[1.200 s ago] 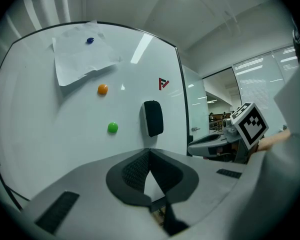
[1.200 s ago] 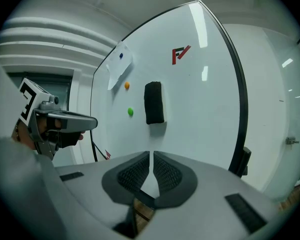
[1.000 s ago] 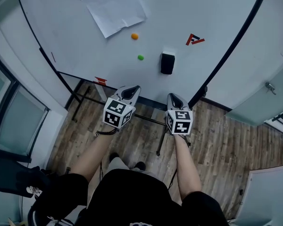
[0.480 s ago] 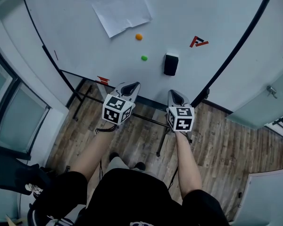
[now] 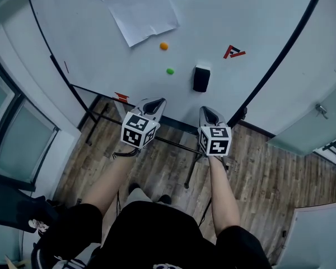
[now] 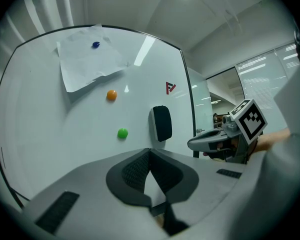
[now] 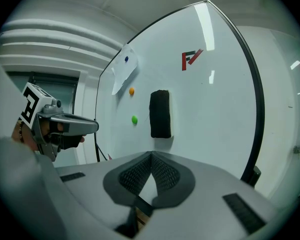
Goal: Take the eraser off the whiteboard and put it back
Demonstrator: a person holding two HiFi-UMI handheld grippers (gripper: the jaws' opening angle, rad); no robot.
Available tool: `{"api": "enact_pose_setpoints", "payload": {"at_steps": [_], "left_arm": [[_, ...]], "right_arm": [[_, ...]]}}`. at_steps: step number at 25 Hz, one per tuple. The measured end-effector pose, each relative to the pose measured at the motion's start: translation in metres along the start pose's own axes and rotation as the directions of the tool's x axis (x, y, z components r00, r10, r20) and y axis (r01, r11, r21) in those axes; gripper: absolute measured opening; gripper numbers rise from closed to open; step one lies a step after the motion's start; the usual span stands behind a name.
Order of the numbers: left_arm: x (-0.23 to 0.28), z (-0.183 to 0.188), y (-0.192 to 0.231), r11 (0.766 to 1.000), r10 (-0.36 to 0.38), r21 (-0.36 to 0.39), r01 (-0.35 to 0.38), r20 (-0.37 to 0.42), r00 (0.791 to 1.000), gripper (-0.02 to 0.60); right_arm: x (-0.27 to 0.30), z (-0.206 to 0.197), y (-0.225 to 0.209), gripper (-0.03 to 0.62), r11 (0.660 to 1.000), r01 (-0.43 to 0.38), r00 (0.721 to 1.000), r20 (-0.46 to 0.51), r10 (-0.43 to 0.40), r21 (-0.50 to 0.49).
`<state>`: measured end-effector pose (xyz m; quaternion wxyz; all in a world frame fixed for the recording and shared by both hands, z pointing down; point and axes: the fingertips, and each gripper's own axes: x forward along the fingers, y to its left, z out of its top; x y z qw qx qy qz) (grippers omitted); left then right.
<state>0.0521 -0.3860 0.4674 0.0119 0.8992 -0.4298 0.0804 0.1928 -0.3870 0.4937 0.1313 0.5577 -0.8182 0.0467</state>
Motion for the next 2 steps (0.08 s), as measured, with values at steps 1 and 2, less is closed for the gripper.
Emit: {"api": "enact_pose_setpoints", "payload": {"at_steps": [1, 2], "left_arm": [[0.0005, -0.0003, -0.0005, 1.0, 0.0, 0.0, 0.0, -0.001, 1.0, 0.02], [0.0011, -0.0005, -0.001, 1.0, 0.0, 0.0, 0.0, -0.002, 1.0, 0.02]], "right_arm": [[0.0002, -0.0004, -0.0004, 0.025, 1.0, -0.001, 1.0, -0.001, 0.001, 0.0], [0.0004, -0.0008, -0.0007, 0.025, 1.0, -0.003, 1.0, -0.002, 0.003, 0.001]]}}
